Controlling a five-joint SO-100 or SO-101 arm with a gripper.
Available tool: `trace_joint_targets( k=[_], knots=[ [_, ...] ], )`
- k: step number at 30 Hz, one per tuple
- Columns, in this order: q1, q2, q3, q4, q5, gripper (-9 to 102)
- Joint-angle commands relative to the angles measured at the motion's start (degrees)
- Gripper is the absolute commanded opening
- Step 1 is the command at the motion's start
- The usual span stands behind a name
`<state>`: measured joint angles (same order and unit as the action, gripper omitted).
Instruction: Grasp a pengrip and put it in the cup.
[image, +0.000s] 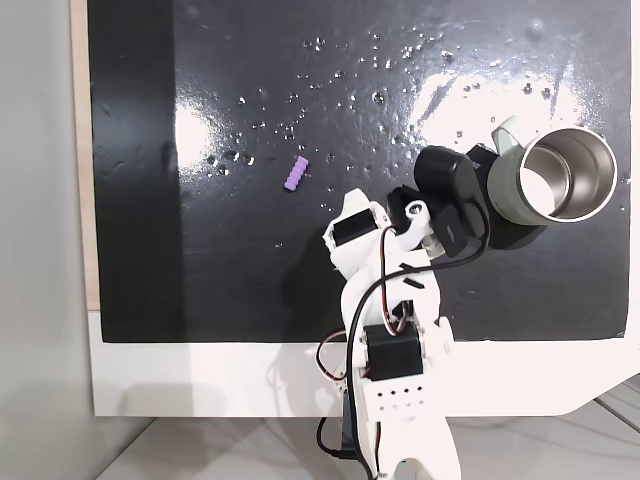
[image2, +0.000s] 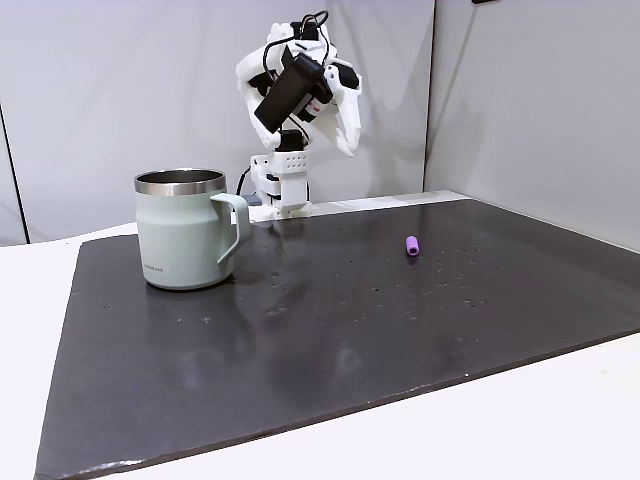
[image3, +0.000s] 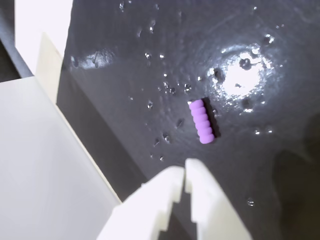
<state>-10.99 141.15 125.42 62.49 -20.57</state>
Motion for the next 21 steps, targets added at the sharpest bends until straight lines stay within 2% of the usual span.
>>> trace_joint_targets(
  k=[1,6,14,21],
  knots=[
    [-0.7,-11.0,-14.9,2.7,-1.8,2],
    [-3.3,-25.6,-28.1,8.6,-4.4,4],
    [-6.2,-44.6,-44.6,18.5,-7.3,17],
    [-6.3,-54.2,-45.5,16.4,-9.4,21]
  ],
)
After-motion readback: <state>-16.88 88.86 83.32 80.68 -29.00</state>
